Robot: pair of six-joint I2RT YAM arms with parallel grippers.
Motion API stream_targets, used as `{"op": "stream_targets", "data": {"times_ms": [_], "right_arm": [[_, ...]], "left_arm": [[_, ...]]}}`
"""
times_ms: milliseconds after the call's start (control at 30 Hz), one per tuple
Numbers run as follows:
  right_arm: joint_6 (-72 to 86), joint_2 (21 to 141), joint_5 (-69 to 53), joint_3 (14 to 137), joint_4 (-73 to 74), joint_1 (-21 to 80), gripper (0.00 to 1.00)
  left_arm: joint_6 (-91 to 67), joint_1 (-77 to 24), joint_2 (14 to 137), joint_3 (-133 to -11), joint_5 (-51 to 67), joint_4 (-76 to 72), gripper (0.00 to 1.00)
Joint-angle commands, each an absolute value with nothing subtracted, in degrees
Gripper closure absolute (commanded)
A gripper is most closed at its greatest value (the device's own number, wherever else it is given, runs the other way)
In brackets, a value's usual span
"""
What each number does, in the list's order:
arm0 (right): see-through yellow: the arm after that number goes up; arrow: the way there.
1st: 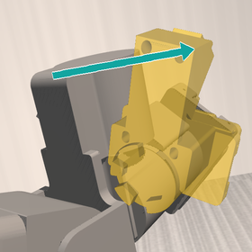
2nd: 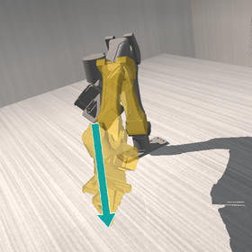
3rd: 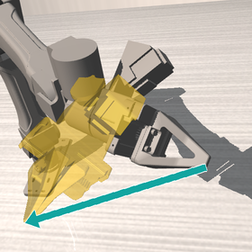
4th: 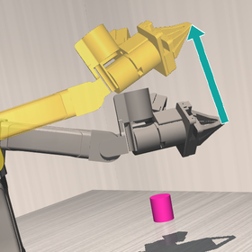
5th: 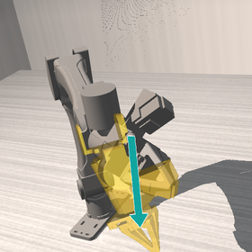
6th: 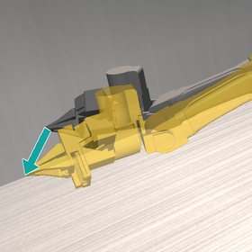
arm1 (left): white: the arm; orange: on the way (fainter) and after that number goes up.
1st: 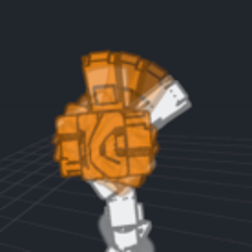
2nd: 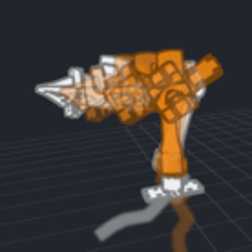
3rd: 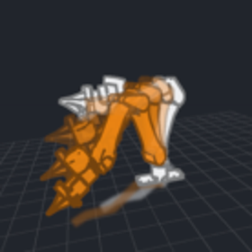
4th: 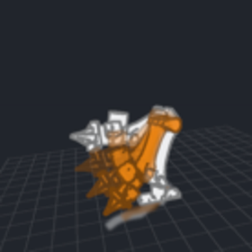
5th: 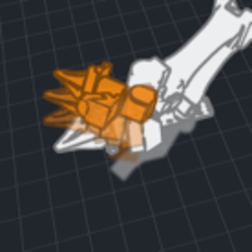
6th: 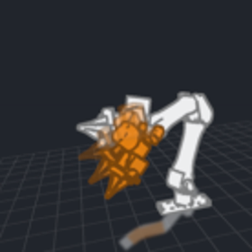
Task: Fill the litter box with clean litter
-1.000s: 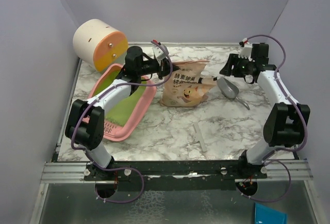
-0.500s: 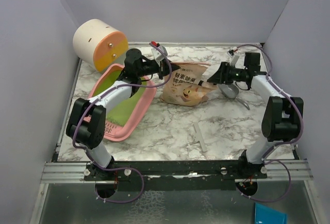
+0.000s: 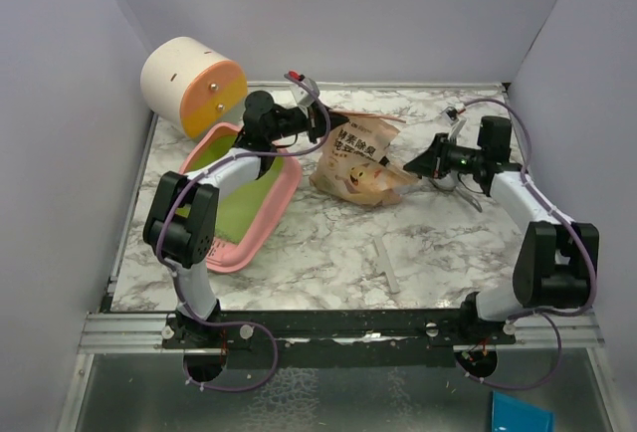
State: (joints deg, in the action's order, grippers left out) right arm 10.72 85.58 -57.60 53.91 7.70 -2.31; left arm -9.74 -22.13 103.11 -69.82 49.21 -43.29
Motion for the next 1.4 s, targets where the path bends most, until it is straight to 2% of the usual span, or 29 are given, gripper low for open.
{"op": "stream_targets", "data": {"times_ms": [0,133,200,267,300,367,467,600,867,1367], "right_arm": [[11.6,79.6,-60.6,52.4,8.4,-2.1,0.99],[11.8,76.7,-59.4,52.9,9.3,-2.1,0.99],[11.3,76.7,-54.9,53.9,9.5,-2.1,0.90],[8.9,78.4,-54.5,56.4,10.9,-2.1,0.88],[8.4,79.5,-54.4,57.9,11.9,-2.1,0.83],[8.4,81.4,-54.1,60.5,12.8,-2.1,0.64],[7.2,83.2,-53.2,63.5,13.6,-2.1,0.56],[4.8,84.7,-54.0,66.4,16.6,-1.9,0.55],[2.8,86.9,-52.6,62.5,15.4,0.8,0.56],[0.7,90.2,-48.1,63.4,17.5,5.3,0.59]], "left_arm": [[-16.3,-22.0,104.6,-75.0,50.2,-59.0,1.00],[-22.6,-22.1,106.5,-75.6,50.9,-67.2,1.00],[-25.8,-22.1,106.9,-74.8,52.6,-72.2,1.00],[-28.4,-22.0,106.8,-73.4,53.7,-77.2,1.00],[-28.6,-22.0,106.6,-72.9,54.3,-77.9,1.00],[-28.3,-22.0,106.1,-72.0,55.6,-78.6,1.00],[-27.7,-22.0,105.5,-70.8,57.1,-79.6,1.00],[-27.8,-22.0,105.7,-70.3,57.1,-80.3,1.00],[-28.0,-21.7,106.7,-71.6,55.7,-80.8,1.00],[-28.6,-21.4,106.8,-71.7,55.3,-80.3,1.00]]}}
